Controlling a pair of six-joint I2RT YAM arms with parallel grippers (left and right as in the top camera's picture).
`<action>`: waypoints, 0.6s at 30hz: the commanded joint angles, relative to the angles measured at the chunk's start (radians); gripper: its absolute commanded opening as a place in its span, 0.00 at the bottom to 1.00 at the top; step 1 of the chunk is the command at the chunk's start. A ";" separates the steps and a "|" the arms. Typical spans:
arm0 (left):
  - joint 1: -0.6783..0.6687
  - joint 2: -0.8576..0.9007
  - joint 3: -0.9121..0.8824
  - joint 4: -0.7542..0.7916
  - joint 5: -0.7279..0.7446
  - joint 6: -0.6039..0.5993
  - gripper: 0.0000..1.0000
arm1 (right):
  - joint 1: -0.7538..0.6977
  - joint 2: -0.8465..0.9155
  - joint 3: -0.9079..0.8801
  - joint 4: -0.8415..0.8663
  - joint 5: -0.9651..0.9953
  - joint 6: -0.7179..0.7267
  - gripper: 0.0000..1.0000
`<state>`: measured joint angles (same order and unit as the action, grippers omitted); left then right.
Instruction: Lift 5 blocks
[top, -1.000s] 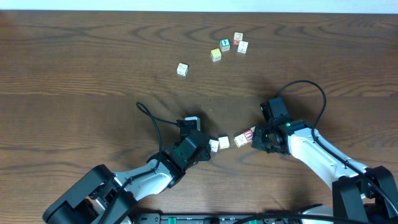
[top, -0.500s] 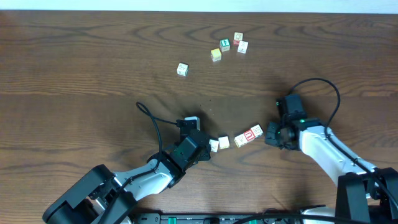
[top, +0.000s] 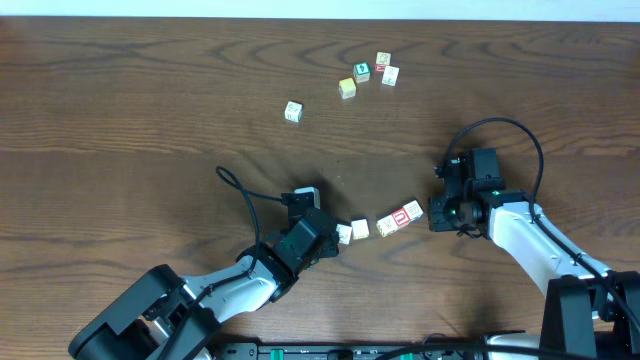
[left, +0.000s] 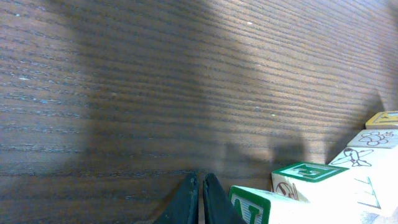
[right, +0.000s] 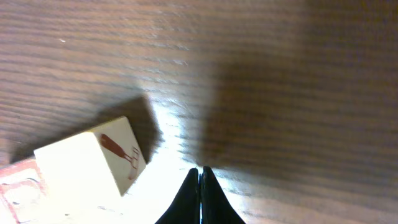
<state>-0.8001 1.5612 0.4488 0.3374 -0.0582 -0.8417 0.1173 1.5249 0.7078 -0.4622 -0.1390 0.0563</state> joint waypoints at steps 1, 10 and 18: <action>0.005 0.016 -0.015 -0.033 -0.014 -0.009 0.07 | -0.007 0.005 0.018 0.014 -0.028 -0.047 0.01; 0.005 0.016 -0.015 -0.033 -0.022 -0.009 0.07 | -0.004 0.010 0.018 0.064 -0.107 -0.097 0.01; 0.005 0.016 -0.015 -0.033 -0.033 -0.009 0.08 | 0.006 0.055 0.019 0.099 -0.130 -0.099 0.01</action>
<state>-0.8001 1.5612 0.4488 0.3374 -0.0593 -0.8417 0.1181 1.5562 0.7078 -0.3714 -0.2398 -0.0208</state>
